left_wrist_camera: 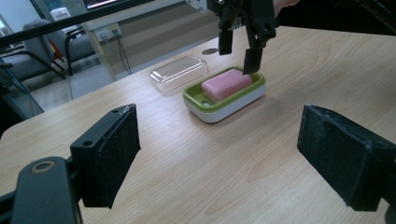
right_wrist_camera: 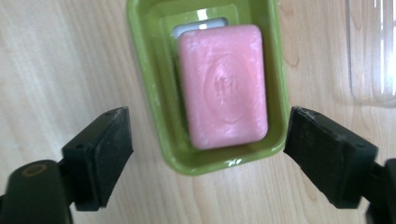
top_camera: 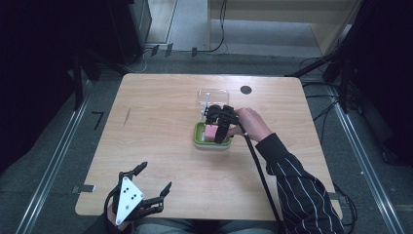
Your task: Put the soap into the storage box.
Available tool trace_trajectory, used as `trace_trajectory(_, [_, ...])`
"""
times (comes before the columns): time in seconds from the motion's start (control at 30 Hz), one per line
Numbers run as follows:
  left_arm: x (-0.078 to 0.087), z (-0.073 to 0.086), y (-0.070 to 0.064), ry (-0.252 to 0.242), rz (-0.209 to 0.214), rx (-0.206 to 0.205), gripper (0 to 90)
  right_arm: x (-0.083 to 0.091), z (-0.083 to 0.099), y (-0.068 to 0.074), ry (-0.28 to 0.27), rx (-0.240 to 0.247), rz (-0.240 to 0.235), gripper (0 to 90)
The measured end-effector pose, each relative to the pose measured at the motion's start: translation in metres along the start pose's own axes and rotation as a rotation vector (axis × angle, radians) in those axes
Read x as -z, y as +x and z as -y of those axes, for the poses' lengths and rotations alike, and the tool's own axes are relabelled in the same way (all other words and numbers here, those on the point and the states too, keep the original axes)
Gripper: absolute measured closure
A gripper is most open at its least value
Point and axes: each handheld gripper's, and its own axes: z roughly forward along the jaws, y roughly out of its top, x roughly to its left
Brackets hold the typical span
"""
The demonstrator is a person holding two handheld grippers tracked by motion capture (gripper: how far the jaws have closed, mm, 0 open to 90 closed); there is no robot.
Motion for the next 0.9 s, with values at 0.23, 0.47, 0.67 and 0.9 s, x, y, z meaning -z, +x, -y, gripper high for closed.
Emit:
trace_trajectory(0.23, [-0.003, -0.001, -0.001, -0.002, 0.009, -0.004, 13.6, 0.009, 0.012, 0.009, 0.012, -0.012, -0.002, 14.1])
trace_trajectory(0.47, [-0.005, -0.002, -0.001, -0.001, 0.017, -0.008, 13.6, 0.016, 0.027, 0.014, 0.013, -0.042, 0.001, 13.9])
trace_trajectory(0.67, [-0.005, -0.002, -0.001, -0.001, 0.02, -0.005, 13.6, 0.021, 0.04, 0.02, 0.018, -0.068, 0.015, 13.8])
trace_trajectory(0.9, [-0.007, -0.002, -0.002, -0.005, 0.027, -0.006, 13.7, 0.026, 0.058, 0.031, 0.037, -0.094, 0.021, 13.3])
